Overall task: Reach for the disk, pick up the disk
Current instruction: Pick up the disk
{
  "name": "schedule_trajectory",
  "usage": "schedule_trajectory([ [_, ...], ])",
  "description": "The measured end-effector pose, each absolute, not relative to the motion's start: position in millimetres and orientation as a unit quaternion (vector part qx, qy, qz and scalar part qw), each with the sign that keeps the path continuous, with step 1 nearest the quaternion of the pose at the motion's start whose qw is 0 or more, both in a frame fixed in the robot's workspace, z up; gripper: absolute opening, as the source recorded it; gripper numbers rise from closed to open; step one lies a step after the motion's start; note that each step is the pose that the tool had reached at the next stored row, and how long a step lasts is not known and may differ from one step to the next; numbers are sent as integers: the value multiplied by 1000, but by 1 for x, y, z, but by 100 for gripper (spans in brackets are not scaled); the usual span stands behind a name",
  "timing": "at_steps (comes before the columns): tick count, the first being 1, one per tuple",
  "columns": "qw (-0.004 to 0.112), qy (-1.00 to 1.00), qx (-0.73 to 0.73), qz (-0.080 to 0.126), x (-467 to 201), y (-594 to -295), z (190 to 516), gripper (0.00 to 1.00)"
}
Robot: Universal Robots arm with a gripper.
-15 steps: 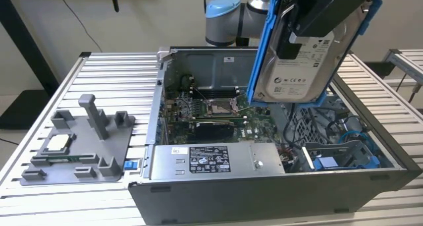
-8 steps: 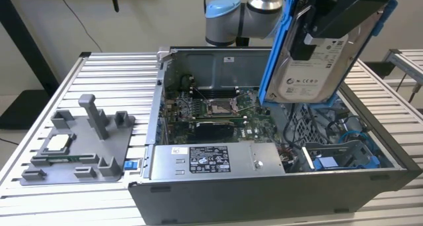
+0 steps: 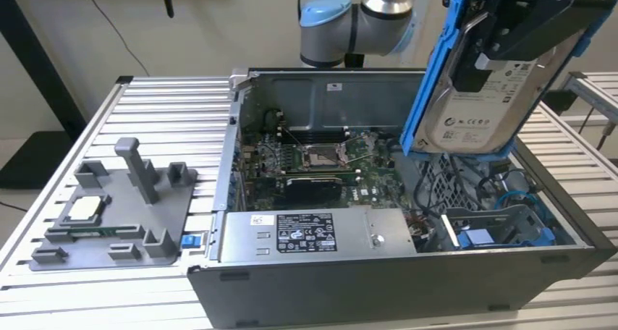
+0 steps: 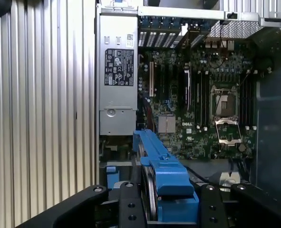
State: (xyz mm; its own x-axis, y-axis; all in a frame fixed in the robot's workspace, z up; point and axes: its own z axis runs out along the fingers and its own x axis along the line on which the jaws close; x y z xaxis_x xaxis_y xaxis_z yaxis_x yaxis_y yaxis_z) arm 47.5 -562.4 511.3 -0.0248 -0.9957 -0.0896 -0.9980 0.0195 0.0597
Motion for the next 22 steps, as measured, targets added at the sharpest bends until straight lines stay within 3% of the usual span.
schedule_trajectory([
  [22, 11, 714, -698, 53, 98, -578, 501, 0],
])
